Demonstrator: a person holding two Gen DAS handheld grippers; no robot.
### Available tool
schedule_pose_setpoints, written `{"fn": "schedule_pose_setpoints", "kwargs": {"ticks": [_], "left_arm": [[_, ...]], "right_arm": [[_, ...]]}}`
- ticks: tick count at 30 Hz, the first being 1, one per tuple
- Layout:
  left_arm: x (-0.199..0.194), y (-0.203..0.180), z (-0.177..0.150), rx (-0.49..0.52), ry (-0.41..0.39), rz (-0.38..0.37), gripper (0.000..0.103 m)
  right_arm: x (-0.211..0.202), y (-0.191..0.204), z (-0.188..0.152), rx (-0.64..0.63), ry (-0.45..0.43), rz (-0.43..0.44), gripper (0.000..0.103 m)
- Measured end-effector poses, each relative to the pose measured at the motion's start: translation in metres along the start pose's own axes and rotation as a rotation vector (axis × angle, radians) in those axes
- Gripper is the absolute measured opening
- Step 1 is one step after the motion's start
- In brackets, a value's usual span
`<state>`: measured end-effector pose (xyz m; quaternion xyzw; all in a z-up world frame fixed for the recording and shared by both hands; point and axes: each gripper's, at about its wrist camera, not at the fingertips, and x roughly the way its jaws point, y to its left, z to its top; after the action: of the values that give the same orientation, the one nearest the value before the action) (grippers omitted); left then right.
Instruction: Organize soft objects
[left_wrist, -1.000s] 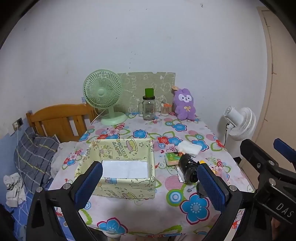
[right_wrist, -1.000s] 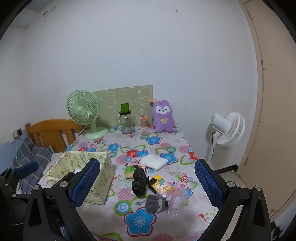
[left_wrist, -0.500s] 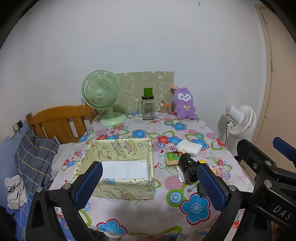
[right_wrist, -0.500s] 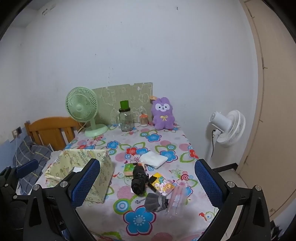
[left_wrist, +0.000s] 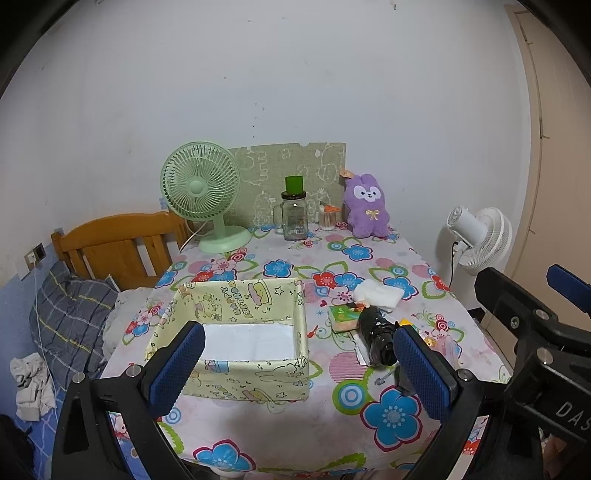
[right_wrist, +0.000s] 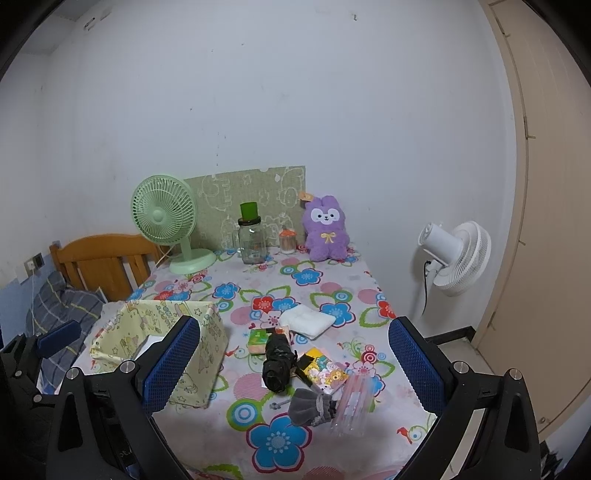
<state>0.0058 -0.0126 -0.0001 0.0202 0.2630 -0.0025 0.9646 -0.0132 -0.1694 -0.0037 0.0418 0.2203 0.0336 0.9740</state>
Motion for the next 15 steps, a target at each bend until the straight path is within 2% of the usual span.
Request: {"fn": "schedule_pose_setpoints", "kwargs": {"ticks": [15], "left_arm": [[-0.0002, -0.0005, 0.0001, -0.001, -0.008, 0.0, 0.103]], "right_arm": [[0.0012, 0.0013, 0.002, -0.001, 0.009, 0.0, 0.103]]}}
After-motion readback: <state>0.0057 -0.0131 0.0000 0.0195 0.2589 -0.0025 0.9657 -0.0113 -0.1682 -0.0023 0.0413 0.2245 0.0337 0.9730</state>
